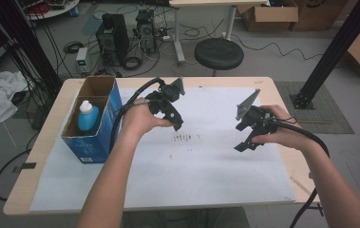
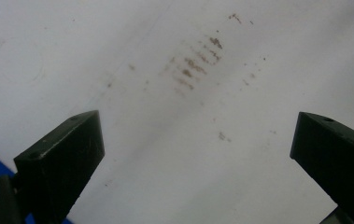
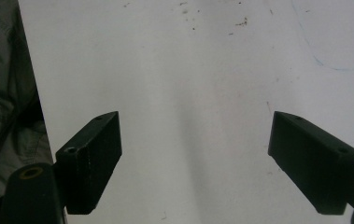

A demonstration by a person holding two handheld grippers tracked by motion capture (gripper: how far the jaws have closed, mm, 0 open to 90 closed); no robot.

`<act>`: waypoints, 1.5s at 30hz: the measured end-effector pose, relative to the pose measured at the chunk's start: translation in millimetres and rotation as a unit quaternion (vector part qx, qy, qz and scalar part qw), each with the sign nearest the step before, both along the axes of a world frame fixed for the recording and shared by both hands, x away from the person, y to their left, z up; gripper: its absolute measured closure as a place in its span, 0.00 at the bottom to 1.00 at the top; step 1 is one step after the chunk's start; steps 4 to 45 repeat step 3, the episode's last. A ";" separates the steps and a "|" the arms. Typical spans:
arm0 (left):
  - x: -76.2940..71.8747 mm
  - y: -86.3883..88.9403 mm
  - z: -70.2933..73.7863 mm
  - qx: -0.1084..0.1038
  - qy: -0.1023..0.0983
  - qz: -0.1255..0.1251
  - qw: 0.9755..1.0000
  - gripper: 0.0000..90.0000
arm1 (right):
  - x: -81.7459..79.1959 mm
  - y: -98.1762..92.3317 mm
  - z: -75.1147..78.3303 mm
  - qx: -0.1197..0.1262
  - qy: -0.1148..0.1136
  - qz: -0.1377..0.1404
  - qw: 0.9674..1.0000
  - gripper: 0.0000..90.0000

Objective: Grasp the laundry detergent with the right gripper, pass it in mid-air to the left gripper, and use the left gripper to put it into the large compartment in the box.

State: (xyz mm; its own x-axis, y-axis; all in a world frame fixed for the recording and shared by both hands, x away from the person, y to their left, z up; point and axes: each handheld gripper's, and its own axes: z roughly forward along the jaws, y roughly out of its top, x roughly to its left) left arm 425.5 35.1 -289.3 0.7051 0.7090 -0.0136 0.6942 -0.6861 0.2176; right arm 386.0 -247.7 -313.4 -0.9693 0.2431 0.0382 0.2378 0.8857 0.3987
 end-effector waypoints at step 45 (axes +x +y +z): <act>0.0 0.3 0.4 -0.002 -0.001 0.000 1.000 0.03 | -0.1 0.0 0.4 0.001 0.000 0.001 1.000 0.19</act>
